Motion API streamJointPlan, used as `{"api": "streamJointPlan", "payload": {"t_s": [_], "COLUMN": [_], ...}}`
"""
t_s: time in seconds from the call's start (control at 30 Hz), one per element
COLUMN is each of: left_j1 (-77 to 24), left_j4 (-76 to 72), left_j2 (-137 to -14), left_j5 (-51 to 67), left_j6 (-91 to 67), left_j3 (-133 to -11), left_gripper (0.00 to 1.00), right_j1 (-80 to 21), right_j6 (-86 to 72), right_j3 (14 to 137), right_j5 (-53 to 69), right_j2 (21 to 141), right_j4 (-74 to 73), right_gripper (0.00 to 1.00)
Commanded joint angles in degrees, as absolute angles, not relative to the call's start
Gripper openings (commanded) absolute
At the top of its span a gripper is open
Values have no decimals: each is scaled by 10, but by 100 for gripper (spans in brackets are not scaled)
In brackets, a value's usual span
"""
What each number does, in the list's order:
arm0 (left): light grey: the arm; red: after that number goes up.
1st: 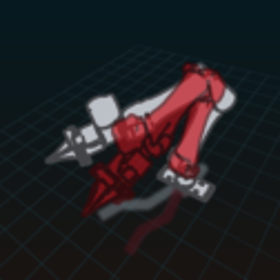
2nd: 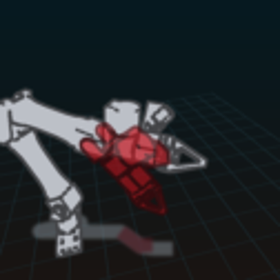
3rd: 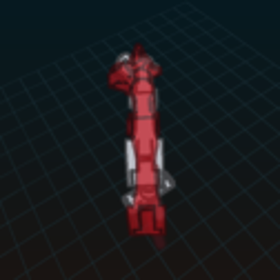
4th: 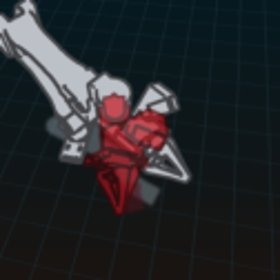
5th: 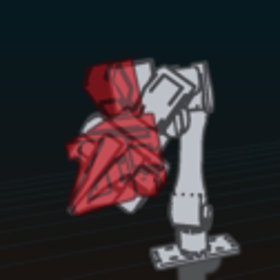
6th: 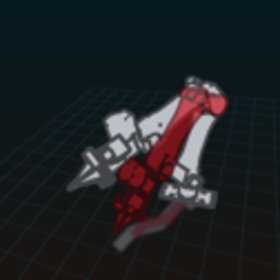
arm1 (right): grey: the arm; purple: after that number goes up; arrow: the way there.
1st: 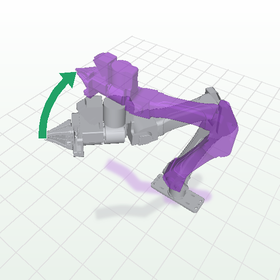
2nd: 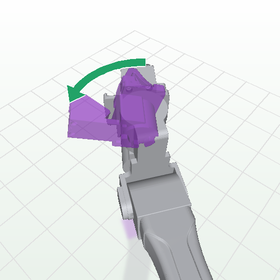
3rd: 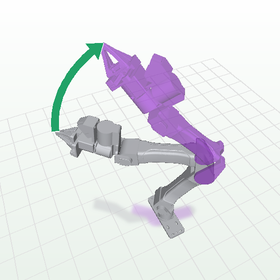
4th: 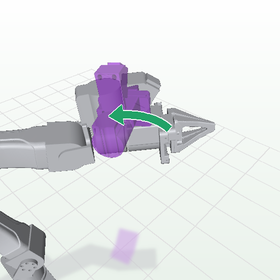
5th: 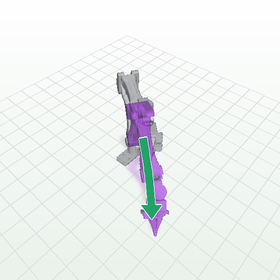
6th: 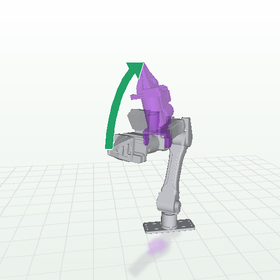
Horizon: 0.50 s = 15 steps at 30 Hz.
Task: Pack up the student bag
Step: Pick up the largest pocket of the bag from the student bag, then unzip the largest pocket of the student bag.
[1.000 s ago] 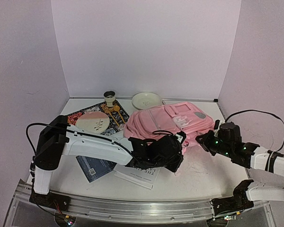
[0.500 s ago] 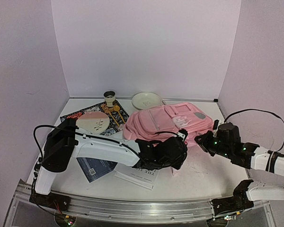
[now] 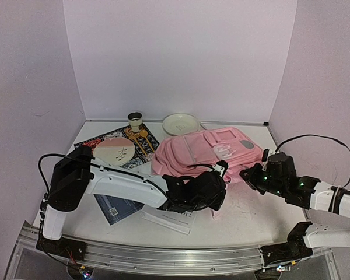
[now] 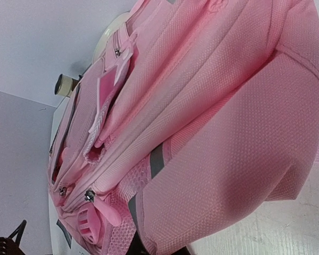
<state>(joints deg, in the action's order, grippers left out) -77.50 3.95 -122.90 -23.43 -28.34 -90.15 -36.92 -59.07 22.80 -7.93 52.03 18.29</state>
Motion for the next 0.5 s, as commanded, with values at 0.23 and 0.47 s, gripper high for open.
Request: {"api": "streamJointPlan", "payload": {"t_s": [0.23,0.47], "left_j1": [-752,-732], "left_j4": [12,11], "left_j2": [-1132,-1075], "left_j5": [-203,-200], "left_j6": [-294,-293], "left_j3": [-835,-777], "left_gripper": [0,0], "right_j1": [-372,-371], "right_j6": [-545,-518], "right_j3": [283,294], "right_j5": [-128,-184], "right_j2": [513,502], "right_j4": [176,130], "right_gripper": [0,0]}}
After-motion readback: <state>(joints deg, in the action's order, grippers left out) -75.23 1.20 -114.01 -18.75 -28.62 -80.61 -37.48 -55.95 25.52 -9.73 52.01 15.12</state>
